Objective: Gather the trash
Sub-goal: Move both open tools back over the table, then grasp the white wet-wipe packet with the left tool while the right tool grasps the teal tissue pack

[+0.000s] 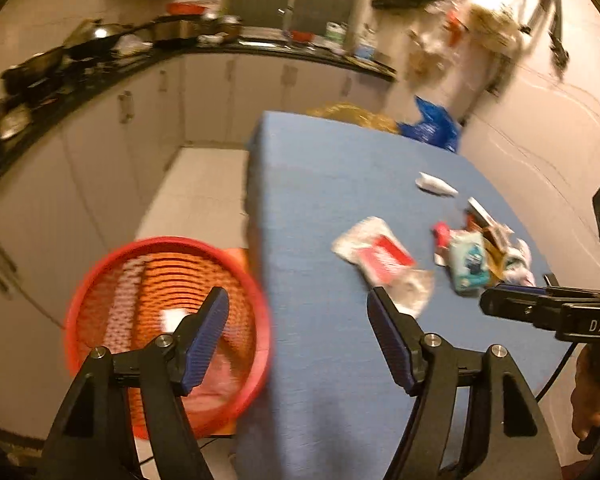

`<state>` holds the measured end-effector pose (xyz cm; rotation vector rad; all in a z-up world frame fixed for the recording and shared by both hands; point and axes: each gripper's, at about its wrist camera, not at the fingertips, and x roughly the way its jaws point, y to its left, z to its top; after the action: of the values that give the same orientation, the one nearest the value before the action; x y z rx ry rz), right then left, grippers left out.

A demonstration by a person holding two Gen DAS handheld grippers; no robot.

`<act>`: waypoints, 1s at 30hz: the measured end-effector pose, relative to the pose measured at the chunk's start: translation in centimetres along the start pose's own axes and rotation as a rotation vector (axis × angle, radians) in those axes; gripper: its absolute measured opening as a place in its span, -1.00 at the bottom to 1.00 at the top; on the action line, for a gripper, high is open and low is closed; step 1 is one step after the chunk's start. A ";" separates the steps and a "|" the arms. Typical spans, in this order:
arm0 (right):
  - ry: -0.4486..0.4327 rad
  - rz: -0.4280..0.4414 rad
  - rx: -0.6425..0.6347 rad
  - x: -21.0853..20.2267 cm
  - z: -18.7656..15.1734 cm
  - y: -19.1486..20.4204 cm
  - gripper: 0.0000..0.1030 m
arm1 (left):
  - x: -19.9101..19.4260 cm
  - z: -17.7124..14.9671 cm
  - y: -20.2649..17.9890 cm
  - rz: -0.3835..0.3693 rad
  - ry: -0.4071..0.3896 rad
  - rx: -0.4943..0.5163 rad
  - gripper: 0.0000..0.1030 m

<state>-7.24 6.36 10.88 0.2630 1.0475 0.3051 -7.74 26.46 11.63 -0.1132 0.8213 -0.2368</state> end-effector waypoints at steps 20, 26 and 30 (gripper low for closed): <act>-0.015 -0.019 0.014 -4.4 1.4 -12.6 0.26 | 13.5 2.1 -10.4 0.177 0.233 -0.014 0.64; -0.006 -0.003 -0.033 -4.4 2.1 -13.7 0.28 | 16.4 2.5 -11.0 0.234 0.252 -0.008 0.65; 0.005 0.002 -0.053 -3.8 2.6 -14.0 0.29 | 17.5 2.3 -11.4 0.241 0.240 0.006 0.54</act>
<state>-5.01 -8.17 10.27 0.2162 1.0424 0.3350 3.57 11.02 3.00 0.0213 1.0634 -0.0246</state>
